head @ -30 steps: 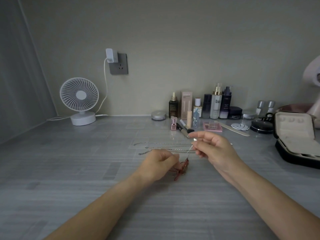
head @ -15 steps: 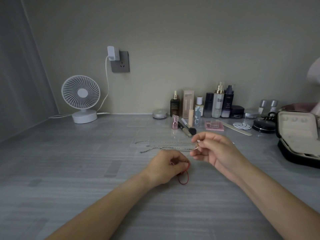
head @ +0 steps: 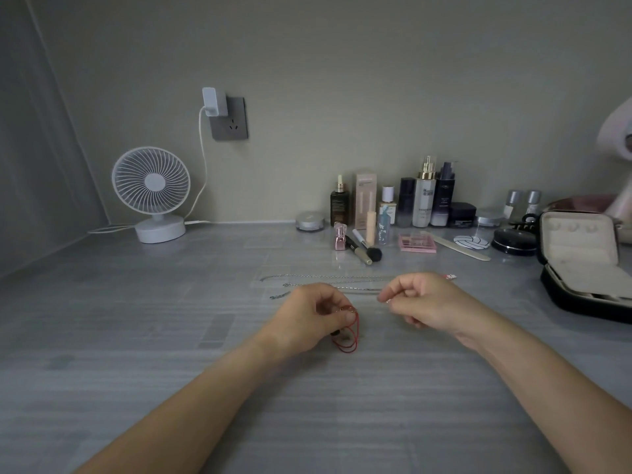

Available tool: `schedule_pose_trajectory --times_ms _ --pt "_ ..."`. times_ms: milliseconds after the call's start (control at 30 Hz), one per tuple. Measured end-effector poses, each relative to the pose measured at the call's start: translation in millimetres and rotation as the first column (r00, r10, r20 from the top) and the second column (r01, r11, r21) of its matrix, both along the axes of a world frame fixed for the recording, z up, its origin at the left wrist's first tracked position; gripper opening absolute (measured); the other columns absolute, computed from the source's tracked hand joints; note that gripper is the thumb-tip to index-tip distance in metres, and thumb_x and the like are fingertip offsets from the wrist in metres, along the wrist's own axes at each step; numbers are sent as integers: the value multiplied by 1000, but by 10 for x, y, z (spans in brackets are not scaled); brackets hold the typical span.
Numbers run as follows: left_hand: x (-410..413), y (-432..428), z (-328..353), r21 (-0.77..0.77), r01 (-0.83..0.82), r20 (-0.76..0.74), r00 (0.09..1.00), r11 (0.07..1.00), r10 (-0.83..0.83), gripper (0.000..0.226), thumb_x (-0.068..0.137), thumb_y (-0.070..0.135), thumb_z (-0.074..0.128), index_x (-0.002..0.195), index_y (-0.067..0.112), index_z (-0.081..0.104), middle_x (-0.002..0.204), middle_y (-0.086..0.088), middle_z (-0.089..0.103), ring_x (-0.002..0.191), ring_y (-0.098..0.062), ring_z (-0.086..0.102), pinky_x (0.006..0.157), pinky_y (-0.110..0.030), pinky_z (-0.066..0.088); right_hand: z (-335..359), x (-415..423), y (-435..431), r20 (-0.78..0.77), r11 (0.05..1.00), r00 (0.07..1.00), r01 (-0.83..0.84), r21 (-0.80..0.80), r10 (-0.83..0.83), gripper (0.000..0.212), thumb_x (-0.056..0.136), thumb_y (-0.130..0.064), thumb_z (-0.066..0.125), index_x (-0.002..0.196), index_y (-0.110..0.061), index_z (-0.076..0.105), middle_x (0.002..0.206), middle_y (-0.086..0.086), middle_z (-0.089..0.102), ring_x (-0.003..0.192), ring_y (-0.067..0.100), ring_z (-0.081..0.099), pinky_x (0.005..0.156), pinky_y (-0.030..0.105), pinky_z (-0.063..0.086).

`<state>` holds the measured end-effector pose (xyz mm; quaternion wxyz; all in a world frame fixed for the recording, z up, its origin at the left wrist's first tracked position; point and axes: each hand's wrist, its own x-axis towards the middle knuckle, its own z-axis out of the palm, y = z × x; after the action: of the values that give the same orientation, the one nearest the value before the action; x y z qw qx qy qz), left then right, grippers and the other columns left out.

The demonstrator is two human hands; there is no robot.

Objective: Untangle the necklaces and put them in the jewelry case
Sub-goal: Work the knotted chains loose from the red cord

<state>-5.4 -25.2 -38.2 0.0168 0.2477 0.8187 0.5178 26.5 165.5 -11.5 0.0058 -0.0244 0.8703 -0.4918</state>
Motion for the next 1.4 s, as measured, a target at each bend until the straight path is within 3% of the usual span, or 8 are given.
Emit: schedule_pose_trajectory --times_ms 133,267,433,700,833,1033,1233,1400 --pt "-23 -36 -21 -128 7 -19 1000 992 -10 15 76 13 73 73 25 65 68 4 61 58 0 54 65 -24 51 21 4 15 5 980 1000 28 -196 -28 12 84 0 60 81 -10 65 63 2 62 54 6 59 51 15 48" --pt "-12 -38 -14 -102 34 26 999 994 -32 15 75 13 74 70 23 63 75 -4 65 72 -17 59 76 -40 53 54 7 16 44 901 999 18 -433 1 11 86 4 56 84 -6 61 68 5 65 56 8 66 53 17 52" --pt "21 -33 19 -11 72 111 991 997 -70 18 76 9 73 70 15 57 71 -3 64 65 -12 60 69 -24 52 75 17 17 27 836 999 0 -549 17 15 87 4 53 82 -7 61 62 4 64 58 12 66 56 20 54" --pt "25 -23 31 81 131 201 969 988 -145 17 76 5 71 78 13 56 59 8 64 61 -8 61 67 -23 50 95 30 -41 8 735 998 -40 -677 61 22 90 5 43 80 -7 58 56 2 55 46 10 55 45 19 49" --pt "33 -25 35 111 181 227 953 977 -202 17 78 1 67 88 14 64 57 13 63 60 1 60 64 -14 50 74 33 -70 -19 726 995 -85 -683 99 21 90 6 43 81 -6 57 61 4 58 38 7 40 39 16 35" --pt "38 -45 34 97 150 191 967 984 -166 10 84 9 63 78 14 68 69 4 67 66 -5 60 69 -16 49 63 27 -21 1 759 994 -85 -645 112 16 88 3 49 83 -5 62 61 3 53 37 5 35 38 15 29" --pt "3 -86 44 94 67 150 985 993 -80 15 88 15 58 74 15 64 59 11 61 58 0 54 62 -16 43 31 28 5 12 925 995 -90 -368 101 9 84 -3 61 92 0 63 52 -2 42 41 5 31 42 15 27" --pt "-20 -102 64 115 7 139 990 993 -23 20 90 17 55 71 16 62 59 9 57 54 -3 48 58 -18 39 14 30 8 -12 986 994 -109 -124 108 8 79 -9 68 87 -6 68 53 -3 53 42 4 41 44 13 35"
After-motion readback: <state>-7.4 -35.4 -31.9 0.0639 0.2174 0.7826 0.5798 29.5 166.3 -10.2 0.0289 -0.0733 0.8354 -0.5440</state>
